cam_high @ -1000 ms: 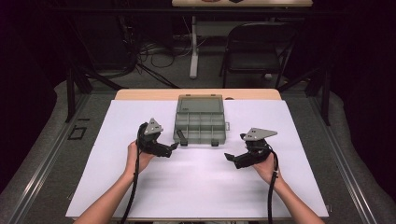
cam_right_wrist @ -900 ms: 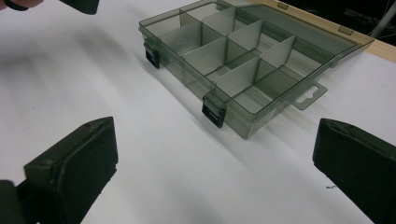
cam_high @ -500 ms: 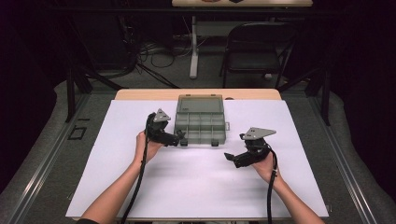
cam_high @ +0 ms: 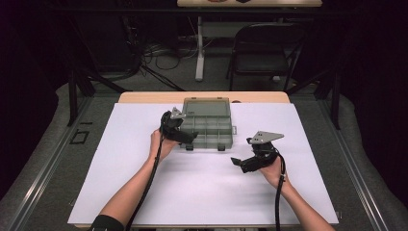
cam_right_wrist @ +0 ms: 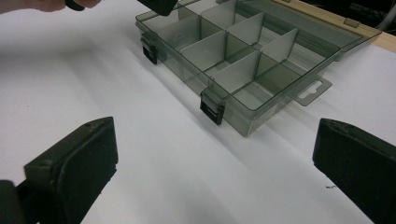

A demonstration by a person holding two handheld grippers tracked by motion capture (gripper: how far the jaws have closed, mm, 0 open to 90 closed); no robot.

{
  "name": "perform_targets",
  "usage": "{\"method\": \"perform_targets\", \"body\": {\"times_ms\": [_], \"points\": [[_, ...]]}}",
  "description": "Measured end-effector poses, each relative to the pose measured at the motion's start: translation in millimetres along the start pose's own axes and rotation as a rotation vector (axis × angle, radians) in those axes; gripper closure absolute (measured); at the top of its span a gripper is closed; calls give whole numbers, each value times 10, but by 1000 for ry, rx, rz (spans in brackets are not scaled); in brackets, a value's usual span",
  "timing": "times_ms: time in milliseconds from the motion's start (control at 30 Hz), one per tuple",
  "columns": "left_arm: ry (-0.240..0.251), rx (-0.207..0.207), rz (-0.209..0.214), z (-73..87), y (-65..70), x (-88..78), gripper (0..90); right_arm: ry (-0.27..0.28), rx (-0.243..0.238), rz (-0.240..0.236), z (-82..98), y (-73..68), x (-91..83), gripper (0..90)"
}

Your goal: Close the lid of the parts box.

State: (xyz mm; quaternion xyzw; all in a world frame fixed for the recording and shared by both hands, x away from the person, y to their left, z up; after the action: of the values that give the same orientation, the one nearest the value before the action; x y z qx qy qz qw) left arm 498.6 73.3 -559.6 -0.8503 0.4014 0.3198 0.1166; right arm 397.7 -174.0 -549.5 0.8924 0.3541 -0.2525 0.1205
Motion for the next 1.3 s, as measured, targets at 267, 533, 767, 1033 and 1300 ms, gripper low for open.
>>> {"method": "perform_targets", "body": {"times_ms": [267, 533, 767, 1033, 1300], "points": [[-79, 36, -46, 54, -7, 153, 179, -13, 5, -8, 18, -11, 35, 0], [-111, 43, -48, 35, -17, 210, 366, -25, -1, -11, 28, -17, 59, 0], [-134, 46, -42, 19, 1, 283, 468, -30, -6, -9, 29, -16, 62, 0], [-146, 45, -43, 12, 10, 321, 531, -35, -3, -7, 41, -15, 75, 0], [-152, 63, -33, 10, 13, 319, 555, -49, -6, 24, 14, 41, 123, 0]]}}
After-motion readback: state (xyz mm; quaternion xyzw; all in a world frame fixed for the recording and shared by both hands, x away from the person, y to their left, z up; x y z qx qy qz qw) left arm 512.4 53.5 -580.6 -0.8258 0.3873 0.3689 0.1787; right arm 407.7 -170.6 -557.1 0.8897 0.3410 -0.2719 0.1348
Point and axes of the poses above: each handheld gripper's, and its own axes: x roughly forward along the jaws, z roughly out of its underside, y roughly to its right, the point moved 6 cm from there along x, roughly forward along the jaws, and after that the axes turned 6 degrees about z, right-handed, at the moved point
